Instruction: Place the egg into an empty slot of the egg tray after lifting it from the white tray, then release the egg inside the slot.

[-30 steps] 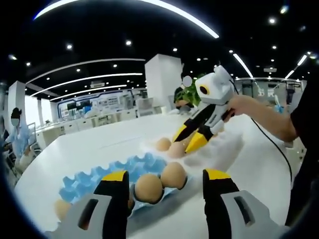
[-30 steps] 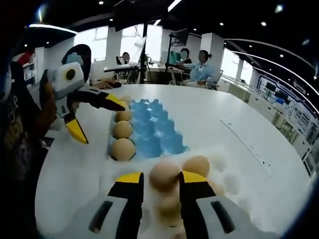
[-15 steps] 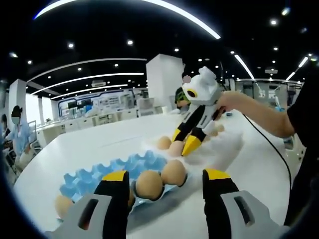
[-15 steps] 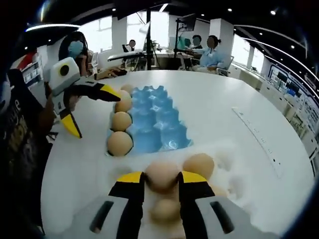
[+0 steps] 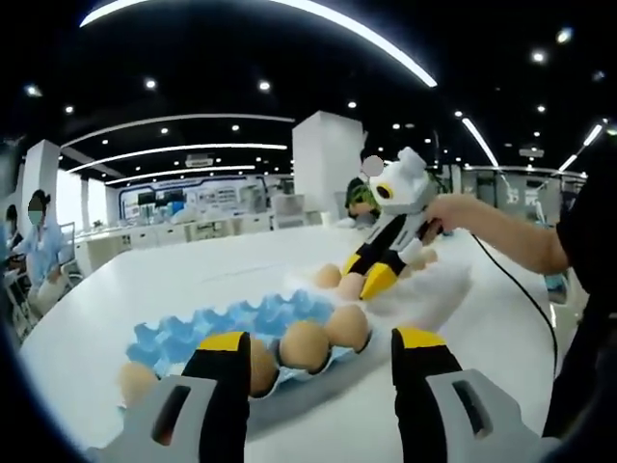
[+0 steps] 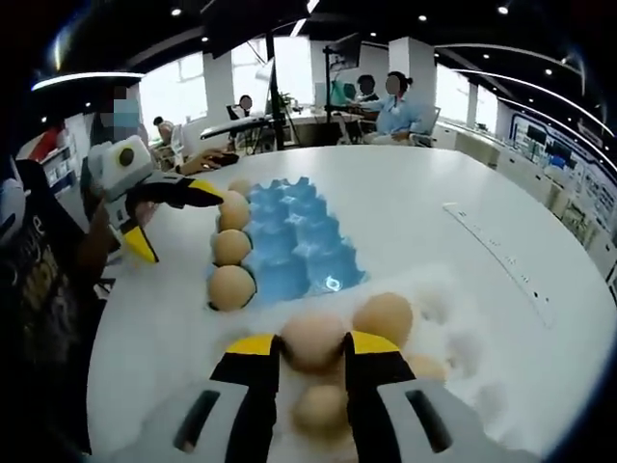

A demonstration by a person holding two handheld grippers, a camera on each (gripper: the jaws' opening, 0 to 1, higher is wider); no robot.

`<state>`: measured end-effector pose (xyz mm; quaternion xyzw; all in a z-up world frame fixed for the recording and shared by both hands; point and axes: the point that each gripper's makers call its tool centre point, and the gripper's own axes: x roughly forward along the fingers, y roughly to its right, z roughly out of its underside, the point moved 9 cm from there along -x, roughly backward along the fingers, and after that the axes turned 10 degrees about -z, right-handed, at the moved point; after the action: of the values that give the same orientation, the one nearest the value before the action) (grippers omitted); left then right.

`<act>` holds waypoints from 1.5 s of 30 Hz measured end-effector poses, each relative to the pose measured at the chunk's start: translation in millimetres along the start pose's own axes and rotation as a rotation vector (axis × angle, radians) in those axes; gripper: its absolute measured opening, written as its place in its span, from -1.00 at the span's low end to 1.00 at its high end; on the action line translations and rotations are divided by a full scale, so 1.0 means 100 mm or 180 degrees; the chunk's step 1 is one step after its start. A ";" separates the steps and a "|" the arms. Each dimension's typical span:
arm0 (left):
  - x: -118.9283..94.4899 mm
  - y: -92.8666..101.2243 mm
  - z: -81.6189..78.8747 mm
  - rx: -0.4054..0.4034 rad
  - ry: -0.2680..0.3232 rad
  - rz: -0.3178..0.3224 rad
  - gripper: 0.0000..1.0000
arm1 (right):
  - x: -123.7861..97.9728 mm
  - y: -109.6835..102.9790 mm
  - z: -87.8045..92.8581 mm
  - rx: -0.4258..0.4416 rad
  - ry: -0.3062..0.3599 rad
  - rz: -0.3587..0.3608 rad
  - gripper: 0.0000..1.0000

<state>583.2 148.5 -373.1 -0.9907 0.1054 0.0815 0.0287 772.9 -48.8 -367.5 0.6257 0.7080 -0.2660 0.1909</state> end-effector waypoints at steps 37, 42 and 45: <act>-0.21 -0.42 0.11 -0.0252 0.0200 -0.0182 0.19 | 0.13 -0.17 -0.59 -0.0168 0.0072 0.0057 -0.45; -0.08 -0.39 0.07 -0.0248 0.0227 -0.0103 0.15 | 0.23 -0.21 -0.70 -0.0202 0.0142 0.0014 -0.45; -0.01 -0.38 0.03 -0.0219 0.0248 -0.0080 0.13 | 0.29 -0.23 -0.77 -0.0220 0.0199 -0.0038 -0.45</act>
<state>590.0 186.1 -374.7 -0.9947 0.0910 0.0461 -0.0084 751.1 19.7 -321.6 0.6225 0.7261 -0.2228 0.1885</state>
